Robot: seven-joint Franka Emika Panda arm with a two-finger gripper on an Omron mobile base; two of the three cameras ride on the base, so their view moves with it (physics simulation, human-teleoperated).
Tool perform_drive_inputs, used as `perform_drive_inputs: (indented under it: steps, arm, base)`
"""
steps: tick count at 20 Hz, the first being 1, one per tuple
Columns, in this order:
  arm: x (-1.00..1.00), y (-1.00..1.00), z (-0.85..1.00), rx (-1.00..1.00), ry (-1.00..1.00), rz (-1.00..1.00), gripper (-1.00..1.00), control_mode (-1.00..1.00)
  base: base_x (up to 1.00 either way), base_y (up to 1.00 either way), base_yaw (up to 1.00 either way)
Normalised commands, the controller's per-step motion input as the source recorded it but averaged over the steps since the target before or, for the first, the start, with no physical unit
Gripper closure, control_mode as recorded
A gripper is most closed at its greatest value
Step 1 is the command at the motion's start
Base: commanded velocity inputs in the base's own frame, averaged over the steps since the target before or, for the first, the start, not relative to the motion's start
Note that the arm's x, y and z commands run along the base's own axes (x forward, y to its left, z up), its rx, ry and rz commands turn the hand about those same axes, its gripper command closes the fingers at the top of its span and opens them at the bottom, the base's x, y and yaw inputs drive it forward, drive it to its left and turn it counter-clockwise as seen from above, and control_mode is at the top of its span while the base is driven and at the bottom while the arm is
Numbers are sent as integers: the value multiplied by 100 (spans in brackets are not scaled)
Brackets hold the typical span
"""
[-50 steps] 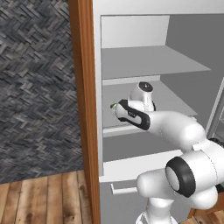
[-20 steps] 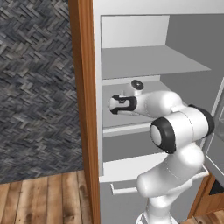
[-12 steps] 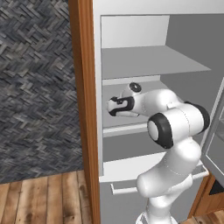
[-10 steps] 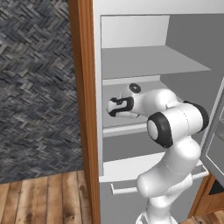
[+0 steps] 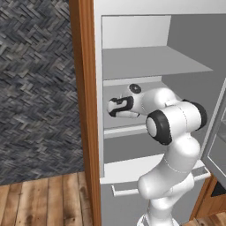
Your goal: Open the fridge, remove the apple, avocado, and fish, and place them on any counter.
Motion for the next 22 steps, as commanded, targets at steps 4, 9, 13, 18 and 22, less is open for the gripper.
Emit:
perform_drive_inputs:
  steps: [4, 9, 13, 18, 22]
  arm:
    - [-2, 0, 0, 0, 0, 0, 100, -100]
    - [-88, 0, 1, 0, -16, -1, 100, -100]
    - [-100, -14, 64, 5, -1, -2, 100, -100]
    - [-92, -45, 100, 4, 0, -5, 100, -100]
    - [-88, -35, 100, 0, 2, 0, 100, -100]
  base:
    - [0, 0, 0]
    - [0, 0, 0]
    - [0, 0, 0]
    - [0, 0, 0]
    - [0, 0, 0]
